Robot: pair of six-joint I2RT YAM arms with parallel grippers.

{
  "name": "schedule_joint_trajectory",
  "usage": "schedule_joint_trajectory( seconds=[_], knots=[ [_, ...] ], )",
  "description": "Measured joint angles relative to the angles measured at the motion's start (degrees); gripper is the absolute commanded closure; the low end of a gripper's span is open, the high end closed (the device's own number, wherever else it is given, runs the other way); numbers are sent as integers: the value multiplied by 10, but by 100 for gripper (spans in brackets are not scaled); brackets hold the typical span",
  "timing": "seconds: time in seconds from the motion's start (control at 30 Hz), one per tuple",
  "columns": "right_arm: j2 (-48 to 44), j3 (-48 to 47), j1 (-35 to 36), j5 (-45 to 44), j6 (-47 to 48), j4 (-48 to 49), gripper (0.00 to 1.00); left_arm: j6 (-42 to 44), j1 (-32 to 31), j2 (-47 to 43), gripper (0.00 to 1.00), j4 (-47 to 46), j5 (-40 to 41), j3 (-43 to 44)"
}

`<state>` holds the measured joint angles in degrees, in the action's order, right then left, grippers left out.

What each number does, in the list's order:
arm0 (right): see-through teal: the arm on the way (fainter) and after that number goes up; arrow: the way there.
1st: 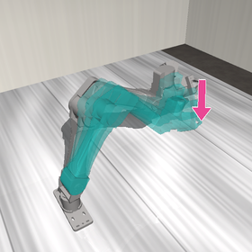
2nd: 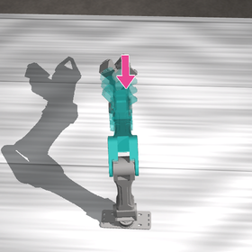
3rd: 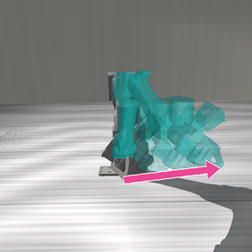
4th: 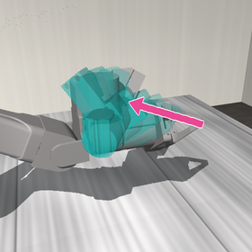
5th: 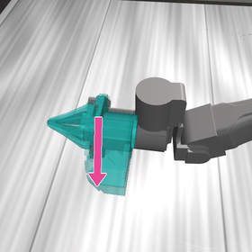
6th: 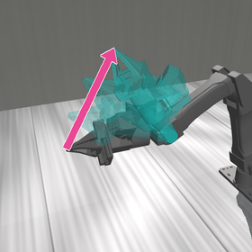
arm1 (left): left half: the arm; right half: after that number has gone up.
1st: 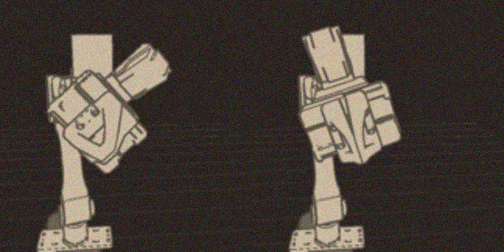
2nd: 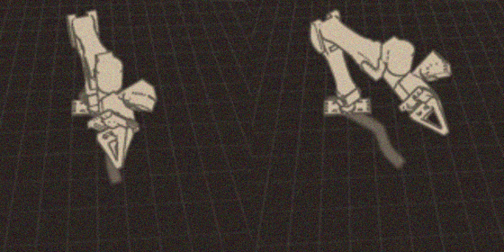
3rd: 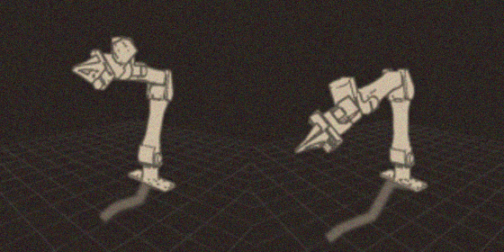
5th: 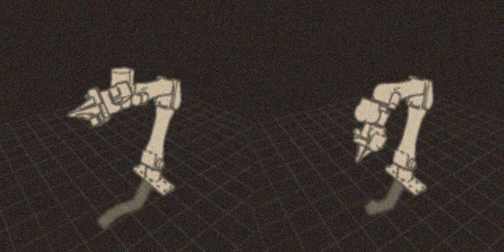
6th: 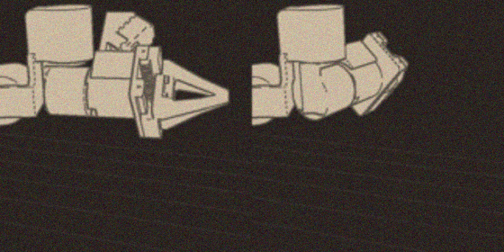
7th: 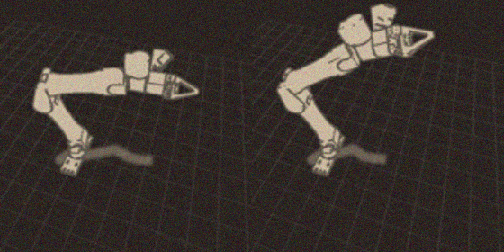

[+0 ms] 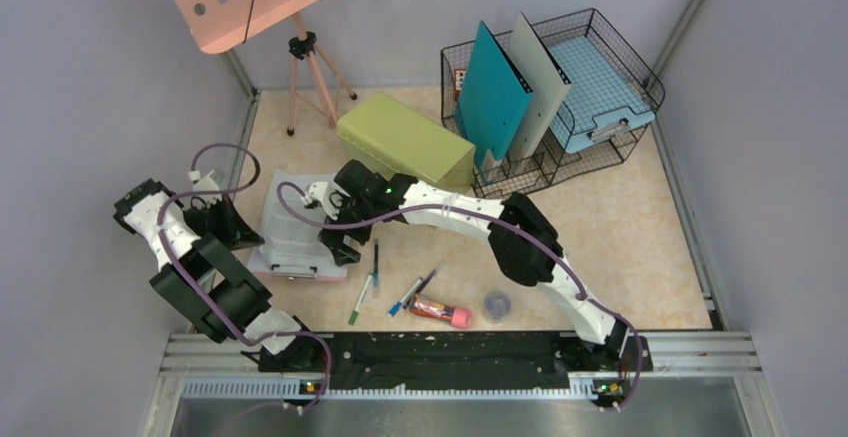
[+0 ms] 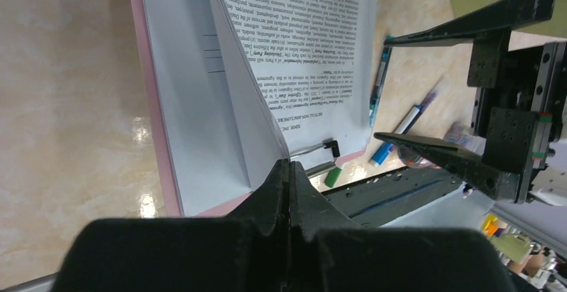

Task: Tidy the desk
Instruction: Pick up the folder from the corner of the board.

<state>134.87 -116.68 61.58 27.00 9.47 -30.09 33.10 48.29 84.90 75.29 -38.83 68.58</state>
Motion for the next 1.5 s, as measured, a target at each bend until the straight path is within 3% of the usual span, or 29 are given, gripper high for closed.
schedule_joint_trajectory(
  seconds=[0.37, 0.6, 0.97, 1.0, 1.17, 1.23, 1.5],
  knots=[
    [-105, 69, 14, -35, 47, 21, 11, -59, 0, 0, 100, 19, -27, 28],
    [-182, 161, 24, -54, 60, 68, 12, -82, 0, -3, 100, 28, -43, 50],
    [-189, 211, 55, -123, 95, 106, 13, -95, 0, -3, 100, 28, -46, 61],
    [-189, 214, 55, -125, 96, 112, 13, -95, 0, -3, 97, 26, -42, 61],
    [-186, 226, 58, -138, 99, 123, 12, -94, 0, 2, 53, -2, 3, 54],
    [-181, 225, 59, -142, 100, 130, 12, -92, 0, 2, 42, -26, 33, 39],
    [-135, 209, 59, -153, 100, 124, 12, -71, 0, 14, 35, -124, 138, -63]
  ],
)
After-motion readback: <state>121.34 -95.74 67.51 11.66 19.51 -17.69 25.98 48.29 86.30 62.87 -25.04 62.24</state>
